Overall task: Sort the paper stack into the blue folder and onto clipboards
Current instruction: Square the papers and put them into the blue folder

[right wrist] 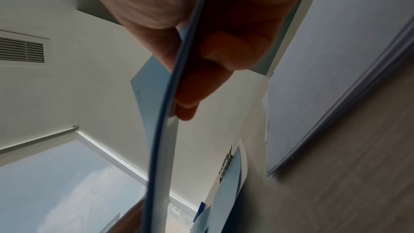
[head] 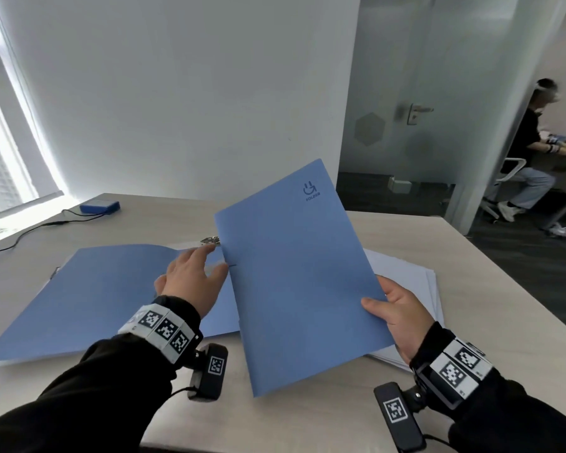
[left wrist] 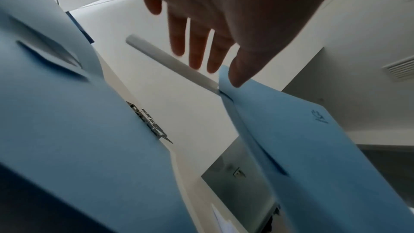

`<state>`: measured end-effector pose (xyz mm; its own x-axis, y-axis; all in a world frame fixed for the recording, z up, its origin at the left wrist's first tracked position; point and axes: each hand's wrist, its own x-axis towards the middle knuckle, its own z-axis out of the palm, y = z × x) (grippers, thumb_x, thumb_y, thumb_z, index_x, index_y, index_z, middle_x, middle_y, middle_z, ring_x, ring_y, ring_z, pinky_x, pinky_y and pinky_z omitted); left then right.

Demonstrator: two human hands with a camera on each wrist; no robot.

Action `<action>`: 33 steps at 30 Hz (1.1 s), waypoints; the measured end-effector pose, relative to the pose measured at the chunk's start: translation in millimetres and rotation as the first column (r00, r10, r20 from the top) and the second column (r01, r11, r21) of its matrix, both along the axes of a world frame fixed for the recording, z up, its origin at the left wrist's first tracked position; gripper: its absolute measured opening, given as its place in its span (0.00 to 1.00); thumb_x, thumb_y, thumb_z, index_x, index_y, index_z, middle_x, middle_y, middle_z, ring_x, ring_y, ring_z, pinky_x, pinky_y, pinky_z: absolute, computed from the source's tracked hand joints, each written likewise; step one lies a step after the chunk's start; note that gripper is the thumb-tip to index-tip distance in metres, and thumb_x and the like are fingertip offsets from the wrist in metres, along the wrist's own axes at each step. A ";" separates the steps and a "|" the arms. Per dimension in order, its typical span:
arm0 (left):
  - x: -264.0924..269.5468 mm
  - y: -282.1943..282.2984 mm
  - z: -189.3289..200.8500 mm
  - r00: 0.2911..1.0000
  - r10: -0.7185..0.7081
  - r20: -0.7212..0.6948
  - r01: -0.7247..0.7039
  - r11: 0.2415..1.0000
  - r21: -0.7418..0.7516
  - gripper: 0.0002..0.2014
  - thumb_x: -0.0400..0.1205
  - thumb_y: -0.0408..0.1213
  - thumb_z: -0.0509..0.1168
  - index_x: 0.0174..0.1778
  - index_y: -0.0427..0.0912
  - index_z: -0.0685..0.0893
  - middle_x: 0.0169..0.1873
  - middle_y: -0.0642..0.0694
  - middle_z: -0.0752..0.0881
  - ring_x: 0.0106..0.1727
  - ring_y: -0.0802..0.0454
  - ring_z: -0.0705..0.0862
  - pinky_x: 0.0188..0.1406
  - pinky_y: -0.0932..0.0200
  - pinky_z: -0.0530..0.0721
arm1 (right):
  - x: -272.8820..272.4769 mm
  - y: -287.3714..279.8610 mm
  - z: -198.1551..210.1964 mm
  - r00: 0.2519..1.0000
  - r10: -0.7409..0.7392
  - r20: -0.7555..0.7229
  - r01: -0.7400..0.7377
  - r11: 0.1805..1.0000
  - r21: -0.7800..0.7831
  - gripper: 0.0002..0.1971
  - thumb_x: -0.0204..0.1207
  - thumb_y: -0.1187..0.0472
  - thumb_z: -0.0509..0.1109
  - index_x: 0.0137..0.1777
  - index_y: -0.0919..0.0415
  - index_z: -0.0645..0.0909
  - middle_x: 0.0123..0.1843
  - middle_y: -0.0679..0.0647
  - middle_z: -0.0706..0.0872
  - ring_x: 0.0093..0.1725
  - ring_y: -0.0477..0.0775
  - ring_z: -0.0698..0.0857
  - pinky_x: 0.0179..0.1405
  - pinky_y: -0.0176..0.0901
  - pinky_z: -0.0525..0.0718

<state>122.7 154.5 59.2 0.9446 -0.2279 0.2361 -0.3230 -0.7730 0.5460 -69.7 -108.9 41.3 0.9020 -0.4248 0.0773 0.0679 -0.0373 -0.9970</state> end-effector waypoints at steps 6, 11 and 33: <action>4.6 6.5 -2.3 0.985 -0.127 -0.114 0.123 0.991 -0.046 0.10 0.81 0.52 0.61 0.46 0.50 0.82 0.40 0.50 0.86 0.43 0.48 0.83 0.47 0.53 0.80 | -1.4 1.0 0.9 0.999 0.034 -0.011 -0.034 0.999 -0.016 0.21 0.80 0.76 0.61 0.62 0.53 0.86 0.57 0.56 0.93 0.54 0.61 0.91 0.56 0.59 0.87; -1.6 5.2 -4.3 0.919 -0.204 -0.339 0.072 0.929 -0.363 0.11 0.84 0.44 0.62 0.42 0.42 0.82 0.36 0.45 0.83 0.36 0.47 0.83 0.34 0.56 0.80 | 0.9 2.2 0.2 0.999 0.041 -0.015 -0.041 0.999 -0.011 0.21 0.81 0.76 0.61 0.62 0.53 0.86 0.57 0.56 0.93 0.55 0.61 0.91 0.57 0.60 0.87; -5.7 -20.2 -42.6 0.742 -0.481 -0.466 -0.378 0.274 -0.884 0.16 0.85 0.31 0.59 0.68 0.37 0.79 0.60 0.35 0.86 0.51 0.38 0.87 0.55 0.39 0.85 | 25.2 -5.7 -20.2 0.970 -0.005 -0.242 -0.013 0.997 -0.071 0.13 0.79 0.68 0.56 0.56 0.56 0.79 0.26 0.64 0.81 0.19 0.57 0.74 0.15 0.35 0.65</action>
